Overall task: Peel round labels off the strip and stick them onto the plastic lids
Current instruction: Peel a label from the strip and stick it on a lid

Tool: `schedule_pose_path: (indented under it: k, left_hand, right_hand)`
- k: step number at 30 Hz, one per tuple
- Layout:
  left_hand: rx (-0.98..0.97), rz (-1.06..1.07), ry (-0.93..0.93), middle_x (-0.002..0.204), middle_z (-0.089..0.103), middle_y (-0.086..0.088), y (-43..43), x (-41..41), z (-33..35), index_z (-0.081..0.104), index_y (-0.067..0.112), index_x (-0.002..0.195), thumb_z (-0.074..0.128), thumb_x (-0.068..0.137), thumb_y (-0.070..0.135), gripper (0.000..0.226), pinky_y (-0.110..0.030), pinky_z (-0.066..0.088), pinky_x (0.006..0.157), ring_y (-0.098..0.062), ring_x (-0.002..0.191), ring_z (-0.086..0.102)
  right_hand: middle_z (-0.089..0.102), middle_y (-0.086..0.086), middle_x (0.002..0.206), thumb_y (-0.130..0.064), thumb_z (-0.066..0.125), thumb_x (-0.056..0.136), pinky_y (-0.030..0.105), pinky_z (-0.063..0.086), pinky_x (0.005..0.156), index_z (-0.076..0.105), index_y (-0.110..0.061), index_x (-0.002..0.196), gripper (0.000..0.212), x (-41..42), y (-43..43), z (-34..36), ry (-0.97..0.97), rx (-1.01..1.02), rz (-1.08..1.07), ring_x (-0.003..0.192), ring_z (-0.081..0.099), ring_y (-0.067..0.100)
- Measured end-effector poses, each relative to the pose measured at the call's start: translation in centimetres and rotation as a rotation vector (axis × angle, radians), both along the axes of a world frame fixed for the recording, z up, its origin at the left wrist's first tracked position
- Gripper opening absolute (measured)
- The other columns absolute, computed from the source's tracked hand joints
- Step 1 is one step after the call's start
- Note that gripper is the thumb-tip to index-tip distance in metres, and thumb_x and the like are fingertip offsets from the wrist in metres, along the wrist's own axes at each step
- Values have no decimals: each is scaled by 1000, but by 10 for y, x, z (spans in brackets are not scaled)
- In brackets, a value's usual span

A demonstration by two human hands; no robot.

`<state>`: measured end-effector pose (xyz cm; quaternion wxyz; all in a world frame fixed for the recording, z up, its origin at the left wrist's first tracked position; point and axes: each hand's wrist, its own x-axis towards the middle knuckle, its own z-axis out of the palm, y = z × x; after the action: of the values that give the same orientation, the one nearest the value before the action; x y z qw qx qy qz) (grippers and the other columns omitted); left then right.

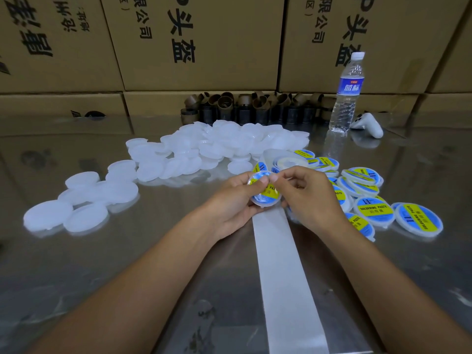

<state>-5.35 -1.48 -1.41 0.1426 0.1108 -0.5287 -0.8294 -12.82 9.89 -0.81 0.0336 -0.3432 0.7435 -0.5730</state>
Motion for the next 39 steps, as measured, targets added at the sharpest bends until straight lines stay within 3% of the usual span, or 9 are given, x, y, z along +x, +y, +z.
schedule_pose_path:
  k: [3,7,13,20,26,33,39]
  left_hand:
    - [3,29,7,103,66,-17,-2,0,0,60,1,102,50,96,10,14,-32,57,84,-24,91,66]
    - [2,11,21,103,68,-15,-3,1,0,61,2,107,53,95,13,18,-32,58,81,-23,88,69]
    - [-116,-5,-32,93,69,-4,0,1,-1,62,10,105,54,93,2,16,-17,55,70,-14,87,67]
    - [-77,28,-19,96,68,-9,-1,1,-1,62,7,105,55,93,2,16,-19,55,77,-15,86,68]
    - [-160,11,-6,97,68,-9,3,2,-1,61,5,110,55,91,-4,22,-18,56,72,-17,86,67]
    - [-119,10,16,104,65,-14,2,2,0,56,-2,121,51,92,-8,30,-19,56,75,-18,87,66]
    - [-120,35,-17,90,67,-6,2,2,0,63,9,103,51,95,0,17,-19,54,76,-11,79,64]
  right_hand:
    - [61,2,59,-25,64,89,26,43,57,66,-9,86,16,0,-1,-1,-3,30,36,53,55,16]
    - [55,-7,49,-22,64,89,26,44,57,66,-13,81,12,0,-1,-2,42,21,4,47,51,8]
    - [58,-3,56,-22,60,91,34,46,63,66,-13,85,12,-4,-1,-2,46,-32,-51,56,54,15]
    - [61,-6,57,-20,62,90,16,43,52,65,-17,109,19,-4,-1,-4,46,9,11,46,57,5]
    - [62,5,67,-15,60,91,33,51,71,63,-11,118,28,-7,-3,-5,106,27,-43,62,58,18]
    - [64,-5,63,-15,65,87,24,48,59,59,-20,114,28,-4,-3,-4,40,3,0,47,58,4]
    - [62,-7,62,-7,63,87,23,49,62,62,-19,113,28,-4,-3,-5,47,-12,-17,51,57,3]
